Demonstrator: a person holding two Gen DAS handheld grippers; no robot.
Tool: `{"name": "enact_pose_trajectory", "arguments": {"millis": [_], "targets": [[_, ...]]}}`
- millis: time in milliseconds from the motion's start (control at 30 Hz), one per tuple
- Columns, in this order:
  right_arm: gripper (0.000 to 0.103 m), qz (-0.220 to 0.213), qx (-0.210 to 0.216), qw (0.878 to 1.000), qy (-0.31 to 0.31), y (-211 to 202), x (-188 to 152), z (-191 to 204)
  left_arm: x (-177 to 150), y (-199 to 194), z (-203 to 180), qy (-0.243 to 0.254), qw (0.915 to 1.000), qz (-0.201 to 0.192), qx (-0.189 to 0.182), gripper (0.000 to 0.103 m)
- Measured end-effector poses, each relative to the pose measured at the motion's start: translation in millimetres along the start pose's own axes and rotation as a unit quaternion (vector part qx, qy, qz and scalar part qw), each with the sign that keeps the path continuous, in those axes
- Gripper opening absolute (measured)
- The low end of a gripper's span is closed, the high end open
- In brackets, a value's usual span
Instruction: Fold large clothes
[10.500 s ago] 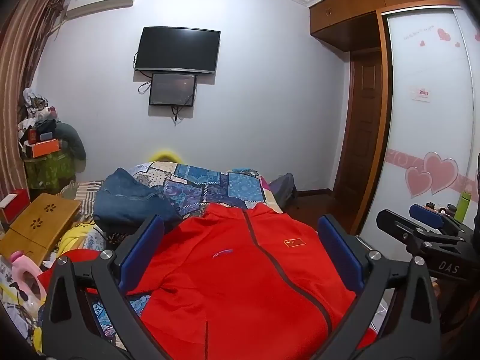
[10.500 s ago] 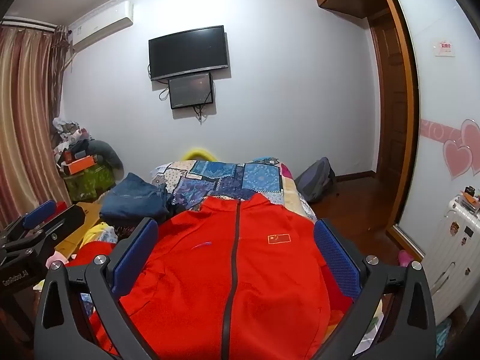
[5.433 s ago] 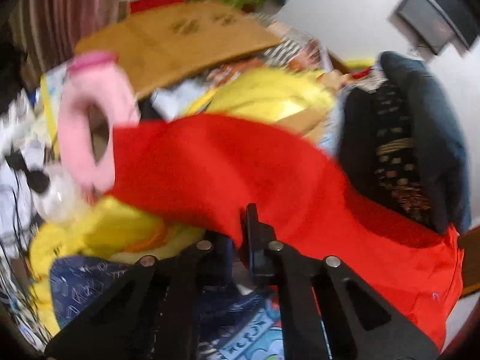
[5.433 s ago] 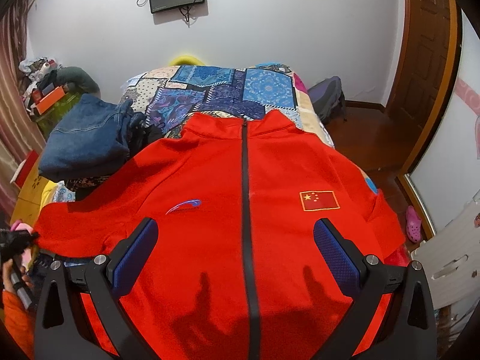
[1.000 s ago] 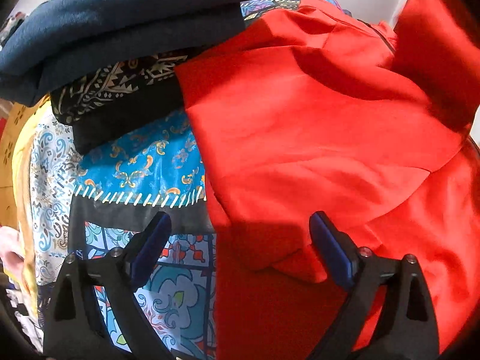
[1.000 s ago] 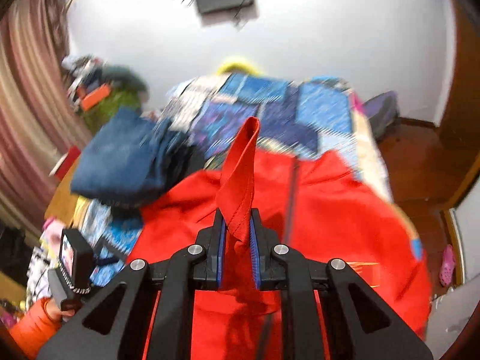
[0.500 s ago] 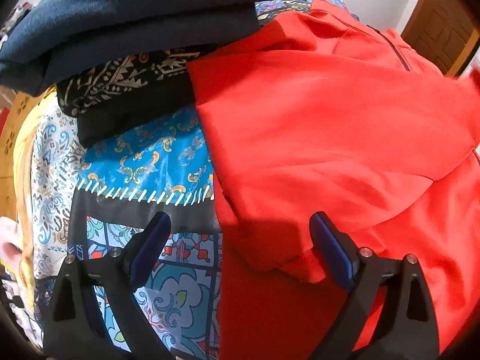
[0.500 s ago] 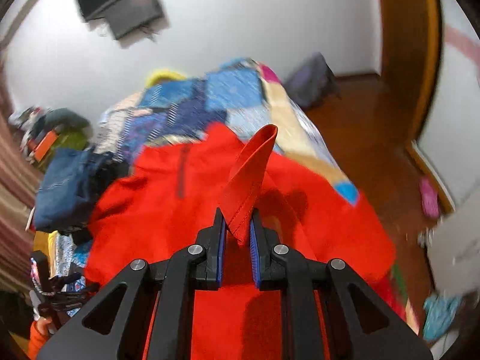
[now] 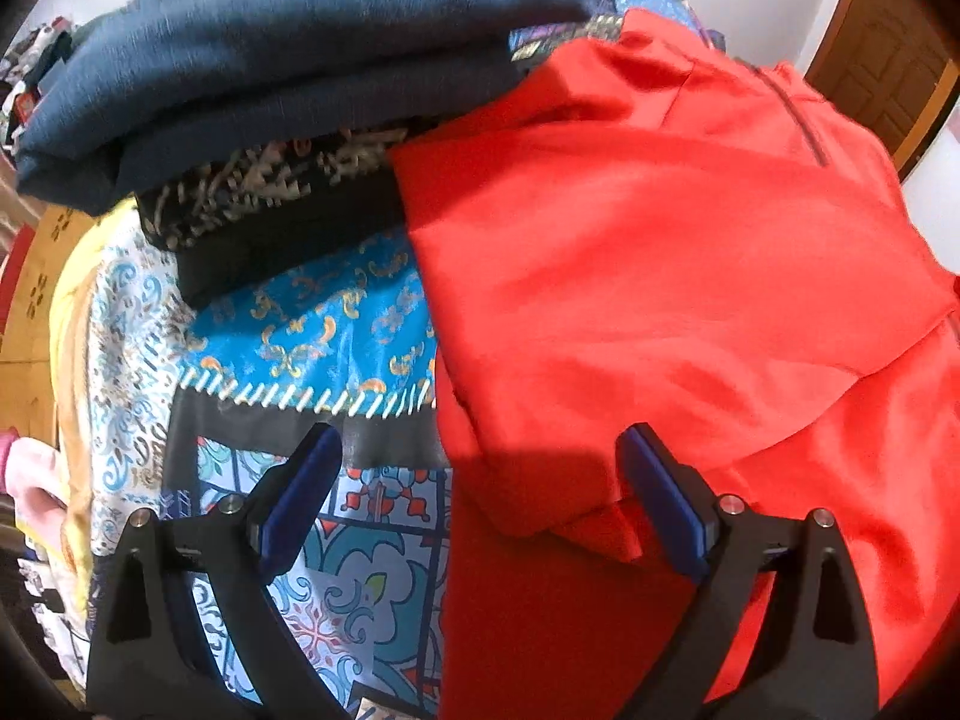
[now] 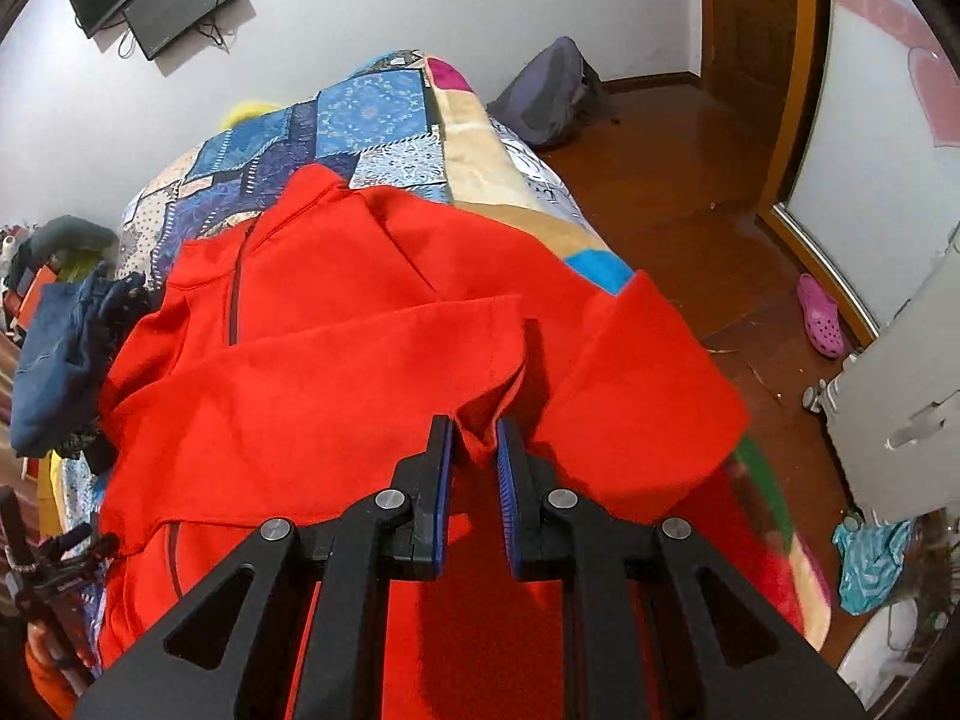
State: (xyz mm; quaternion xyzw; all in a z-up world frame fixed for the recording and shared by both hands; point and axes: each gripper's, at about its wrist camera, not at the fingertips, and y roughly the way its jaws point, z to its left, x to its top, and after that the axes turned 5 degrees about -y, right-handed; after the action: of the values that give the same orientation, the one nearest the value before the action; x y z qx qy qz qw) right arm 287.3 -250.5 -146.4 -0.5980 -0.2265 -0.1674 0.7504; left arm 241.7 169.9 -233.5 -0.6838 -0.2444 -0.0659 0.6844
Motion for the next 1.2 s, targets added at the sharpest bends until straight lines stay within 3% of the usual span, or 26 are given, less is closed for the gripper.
{"name": "enact_pose_trajectory", "arguments": {"millis": [100, 333, 433, 567, 633, 767, 1067, 1200], "targets": [[0.013, 0.003, 0.006, 1.000, 0.002, -6.9, 0.8, -6.7, 9.0, -19.0, -4.7, 0.007, 0.9997, -0.023, -0.001, 0.095], [0.015, -0.041, -0.002, 0.999, 0.016, -36.0, 8.6, -24.8, 36.9, -67.1, -39.5, 0.027, 0.9951, -0.093, -0.021, 0.095], [0.024, -0.060, 0.002, 0.998, 0.031, -44.8, 12.8, -35.2, 51.4, -86.4, -57.9, 0.045, 0.9905, -0.127, -0.026, 0.095], [0.046, -0.083, -0.007, 0.995, 0.055, -52.7, 12.3, -52.4, 63.3, -101.2, -81.0, 0.060, 0.9853, -0.155, -0.040, 0.095], [0.049, -0.085, -0.011, 0.994, 0.066, -51.3, 11.8, -59.2, 67.8, -102.5, -92.9, 0.067, 0.9833, -0.162, -0.050, 0.095], [0.049, -0.064, -0.006, 0.993, 0.103, -36.2, 5.3, -79.9, 73.6, -90.6, -113.3, 0.080, 0.9830, -0.153, -0.064, 0.095], [0.050, 0.049, 0.064, 0.975, 0.206, 33.5, -18.6, -121.5, 71.5, -50.2, -139.8, 0.093, 0.9875, -0.103, -0.076, 0.095], [0.050, 0.058, 0.084, 0.966, 0.239, 50.6, -21.5, -133.9, 69.8, -38.3, -137.4, 0.086, 0.9896, -0.082, -0.080, 0.095]]}}
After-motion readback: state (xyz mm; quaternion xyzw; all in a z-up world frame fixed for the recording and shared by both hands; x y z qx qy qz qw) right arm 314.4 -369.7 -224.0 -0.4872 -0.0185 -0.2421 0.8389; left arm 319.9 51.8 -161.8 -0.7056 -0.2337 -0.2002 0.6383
